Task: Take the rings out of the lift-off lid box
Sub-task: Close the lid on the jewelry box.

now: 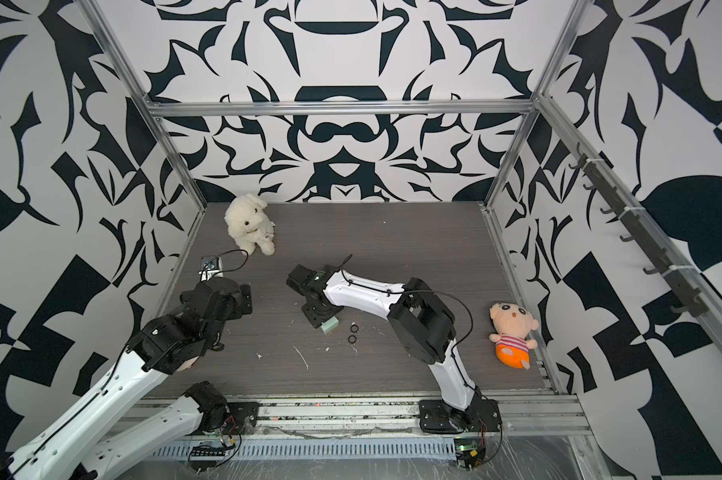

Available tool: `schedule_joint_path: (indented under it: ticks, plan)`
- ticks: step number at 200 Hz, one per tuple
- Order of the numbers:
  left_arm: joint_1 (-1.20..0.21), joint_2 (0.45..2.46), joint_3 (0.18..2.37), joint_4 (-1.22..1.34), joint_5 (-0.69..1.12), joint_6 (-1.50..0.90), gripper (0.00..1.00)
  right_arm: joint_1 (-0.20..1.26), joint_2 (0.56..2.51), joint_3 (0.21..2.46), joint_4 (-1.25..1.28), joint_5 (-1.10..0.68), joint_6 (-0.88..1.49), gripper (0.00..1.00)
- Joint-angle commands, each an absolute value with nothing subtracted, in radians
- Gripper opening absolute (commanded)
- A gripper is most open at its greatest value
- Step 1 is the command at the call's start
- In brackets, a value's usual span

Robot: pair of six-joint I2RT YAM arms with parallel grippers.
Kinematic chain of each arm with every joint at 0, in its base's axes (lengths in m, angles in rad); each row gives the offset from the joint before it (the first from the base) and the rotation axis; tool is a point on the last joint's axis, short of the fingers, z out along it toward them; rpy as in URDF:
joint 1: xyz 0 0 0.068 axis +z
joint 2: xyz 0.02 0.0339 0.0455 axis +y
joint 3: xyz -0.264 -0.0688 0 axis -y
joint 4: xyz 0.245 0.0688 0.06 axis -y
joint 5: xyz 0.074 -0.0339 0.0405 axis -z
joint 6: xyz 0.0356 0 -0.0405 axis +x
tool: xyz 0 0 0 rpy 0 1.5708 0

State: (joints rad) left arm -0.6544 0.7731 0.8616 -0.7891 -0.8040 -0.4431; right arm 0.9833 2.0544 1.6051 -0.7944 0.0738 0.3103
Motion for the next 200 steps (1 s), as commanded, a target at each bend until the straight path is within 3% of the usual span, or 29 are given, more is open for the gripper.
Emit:
schedule_joint_path:
  ticks: [1, 200]
  plan:
    - [-0.649, 0.762, 0.857, -0.788, -0.8, -0.433, 0.99, 0.978, 2.049, 1.646, -0.816, 0.079, 0.301, 0.54]
    - [-0.646, 0.761, 0.856, -0.787, -0.796, -0.431, 0.99, 0.971, 2.061, 1.632, -0.842, 0.062, 0.319, 0.54]
